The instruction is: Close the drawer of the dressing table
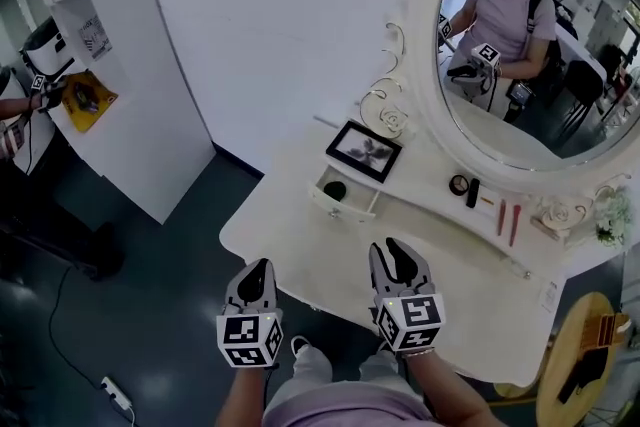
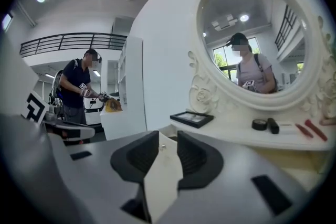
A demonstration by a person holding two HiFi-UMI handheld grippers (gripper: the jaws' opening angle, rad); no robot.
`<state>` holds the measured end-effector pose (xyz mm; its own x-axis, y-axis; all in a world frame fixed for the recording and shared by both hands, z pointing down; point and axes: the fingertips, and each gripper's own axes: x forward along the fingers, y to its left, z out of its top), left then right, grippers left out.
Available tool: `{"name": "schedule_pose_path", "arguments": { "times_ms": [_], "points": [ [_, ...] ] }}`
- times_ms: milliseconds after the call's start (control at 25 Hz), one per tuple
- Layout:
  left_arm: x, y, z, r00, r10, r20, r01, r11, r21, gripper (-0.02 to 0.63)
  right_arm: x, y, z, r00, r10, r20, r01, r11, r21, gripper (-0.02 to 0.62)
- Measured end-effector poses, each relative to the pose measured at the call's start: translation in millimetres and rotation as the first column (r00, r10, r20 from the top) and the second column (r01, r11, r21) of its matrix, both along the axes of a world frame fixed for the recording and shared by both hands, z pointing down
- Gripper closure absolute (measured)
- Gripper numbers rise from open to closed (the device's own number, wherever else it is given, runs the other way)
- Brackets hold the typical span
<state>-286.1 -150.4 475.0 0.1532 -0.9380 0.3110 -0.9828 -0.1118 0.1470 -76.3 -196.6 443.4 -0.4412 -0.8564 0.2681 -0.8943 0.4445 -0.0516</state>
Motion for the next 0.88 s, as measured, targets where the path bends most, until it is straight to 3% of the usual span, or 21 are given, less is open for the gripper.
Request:
{"name": "schedule_pose_path", "arguments": {
  "times_ms": [280,600,880],
  "points": [
    [-58.6,6.4,8.4,0.999,-0.038,-0.025,0.038,0.999,-0.015,0.604,-59.5,-15.6,12.8,0.998,-0.028,-0.063,0.026,0.999,-0.026,0.483],
    [-82.4,6.5,22.8,0.997,-0.059,-0.05,0.057,0.998,-0.039,0.604,-93.4,-36.2,48.7,0.988,-0.056,-0.143,0.045,0.996,-0.081,0.483],
    [-88.9,-4.7,30.3,0.997,-0.062,-0.041,0.06,0.997,-0.056,0.604,-96.1,-53.8,80.4,0.983,-0.042,-0.177,0.017,0.99,-0.141,0.483]
  ]
}}
